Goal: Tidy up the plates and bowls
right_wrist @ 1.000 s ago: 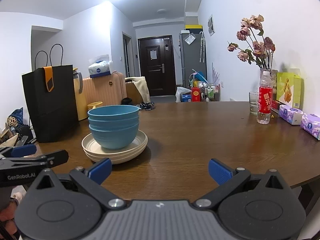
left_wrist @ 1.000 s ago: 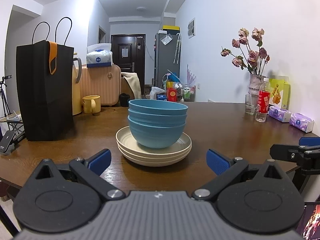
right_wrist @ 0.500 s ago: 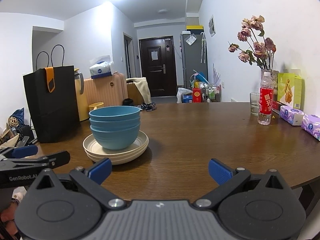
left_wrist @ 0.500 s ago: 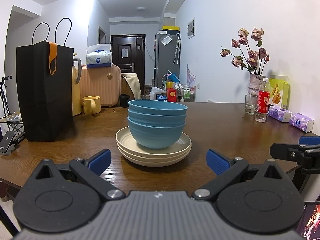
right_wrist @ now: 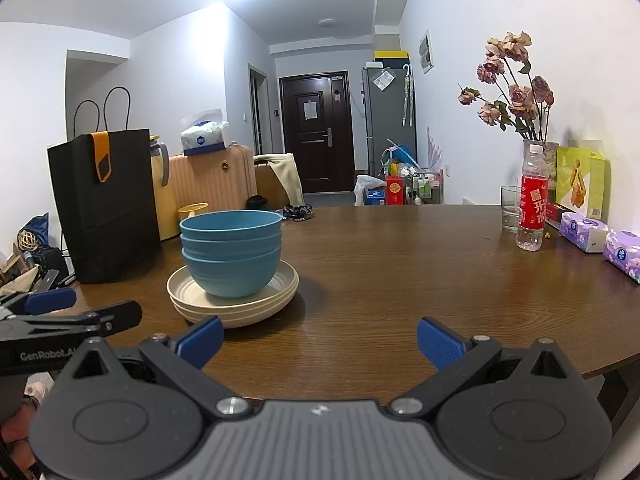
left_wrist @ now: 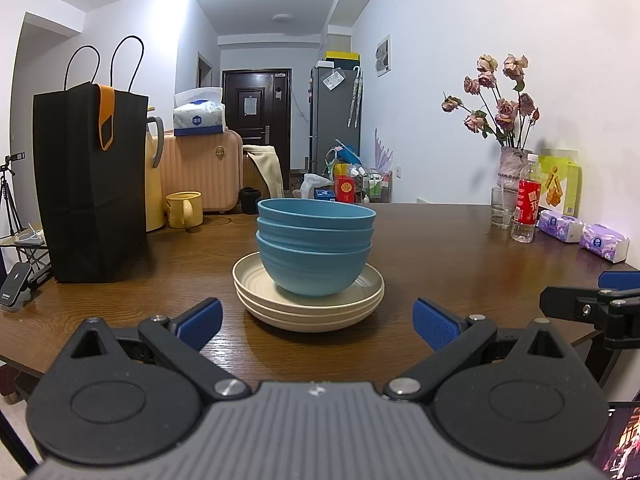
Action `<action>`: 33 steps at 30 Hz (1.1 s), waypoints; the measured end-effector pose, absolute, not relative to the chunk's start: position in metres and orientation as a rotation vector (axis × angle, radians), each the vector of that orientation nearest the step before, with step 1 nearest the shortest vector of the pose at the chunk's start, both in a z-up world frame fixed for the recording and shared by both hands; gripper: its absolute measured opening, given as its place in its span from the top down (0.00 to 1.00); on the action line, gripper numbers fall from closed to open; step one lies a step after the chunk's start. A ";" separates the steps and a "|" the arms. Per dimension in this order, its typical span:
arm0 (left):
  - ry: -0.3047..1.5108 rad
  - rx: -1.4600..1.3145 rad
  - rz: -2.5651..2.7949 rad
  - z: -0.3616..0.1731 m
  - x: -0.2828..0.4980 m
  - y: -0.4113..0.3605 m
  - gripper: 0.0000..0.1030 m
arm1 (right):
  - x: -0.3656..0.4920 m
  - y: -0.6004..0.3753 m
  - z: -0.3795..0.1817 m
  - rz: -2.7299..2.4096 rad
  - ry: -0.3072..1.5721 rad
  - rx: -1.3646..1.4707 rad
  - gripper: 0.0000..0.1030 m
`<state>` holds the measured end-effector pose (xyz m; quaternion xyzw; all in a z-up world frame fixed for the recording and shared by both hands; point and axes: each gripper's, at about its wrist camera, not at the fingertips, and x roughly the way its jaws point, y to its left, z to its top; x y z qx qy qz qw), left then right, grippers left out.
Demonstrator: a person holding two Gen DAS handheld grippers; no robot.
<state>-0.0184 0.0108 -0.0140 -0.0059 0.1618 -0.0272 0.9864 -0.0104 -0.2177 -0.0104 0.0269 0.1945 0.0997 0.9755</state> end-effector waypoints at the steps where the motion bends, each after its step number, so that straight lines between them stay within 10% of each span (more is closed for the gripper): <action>1: 0.325 -0.012 -0.055 -0.014 -0.018 0.011 0.00 | -0.010 -0.218 -0.010 0.201 0.392 0.054 0.00; 33: 0.328 -0.007 -0.058 -0.016 -0.019 0.011 0.00 | -0.011 -0.216 -0.012 0.203 0.395 0.055 0.00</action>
